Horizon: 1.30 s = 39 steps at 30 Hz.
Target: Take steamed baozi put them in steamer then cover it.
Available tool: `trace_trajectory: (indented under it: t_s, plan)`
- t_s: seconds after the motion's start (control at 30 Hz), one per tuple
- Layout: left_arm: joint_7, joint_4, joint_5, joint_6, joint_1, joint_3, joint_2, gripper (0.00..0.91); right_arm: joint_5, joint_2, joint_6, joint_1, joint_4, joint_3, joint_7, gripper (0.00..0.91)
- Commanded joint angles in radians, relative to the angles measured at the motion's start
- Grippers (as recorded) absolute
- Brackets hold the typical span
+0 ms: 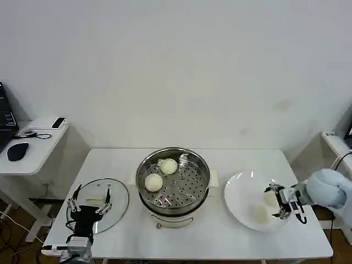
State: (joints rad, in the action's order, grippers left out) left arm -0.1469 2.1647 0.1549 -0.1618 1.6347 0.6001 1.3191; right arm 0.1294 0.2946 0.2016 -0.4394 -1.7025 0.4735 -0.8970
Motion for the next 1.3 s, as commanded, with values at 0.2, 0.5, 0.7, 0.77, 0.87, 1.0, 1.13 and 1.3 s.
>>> trace_trajectory:
  t_s: [0.2, 0.5, 0.7, 0.77, 0.87, 1.0, 1.13, 1.3]
  plan:
    - [-0.001, -0.001, 0.005, -0.002, 0.002, -0.003, 0.003, 0.907, 0.050, 0.046, -0.003, -0.161, 0.049, -0.124, -0.042, 0.907]
    - [0.000, -0.010, 0.006, -0.003, -0.005, -0.004, 0.001, 0.907, 0.046, 0.090, 0.007, -0.153, 0.099, -0.120, -0.020, 0.907]
    - [0.000, -0.013, 0.006, -0.003, -0.006, 0.000, 0.001, 0.907, 0.041, 0.112, 0.022, -0.120, 0.118, -0.091, -0.018, 0.826]
    - [0.000, -0.014, 0.006, -0.003, -0.007, 0.000, 0.002, 0.907, 0.041, 0.116, 0.026, -0.115, 0.123, -0.082, -0.020, 0.796]
    - [0.000, -0.016, 0.006, -0.003, -0.008, 0.001, 0.002, 0.907, 0.043, 0.120, 0.032, -0.103, 0.132, -0.072, -0.019, 0.766]
    - [-0.001, -0.016, 0.006, -0.002, -0.009, 0.000, 0.005, 0.907, 0.038, 0.123, 0.035, -0.085, 0.142, -0.056, -0.020, 0.725]
    - [-0.001, -0.015, 0.005, -0.002, -0.008, 0.000, 0.005, 0.907, 0.030, 0.125, 0.041, -0.068, 0.145, -0.044, -0.032, 0.685]
    - [-0.002, -0.013, 0.005, -0.002, -0.006, 0.001, 0.007, 0.907, 0.004, 0.124, 0.056, -0.044, 0.138, -0.027, -0.048, 0.635]
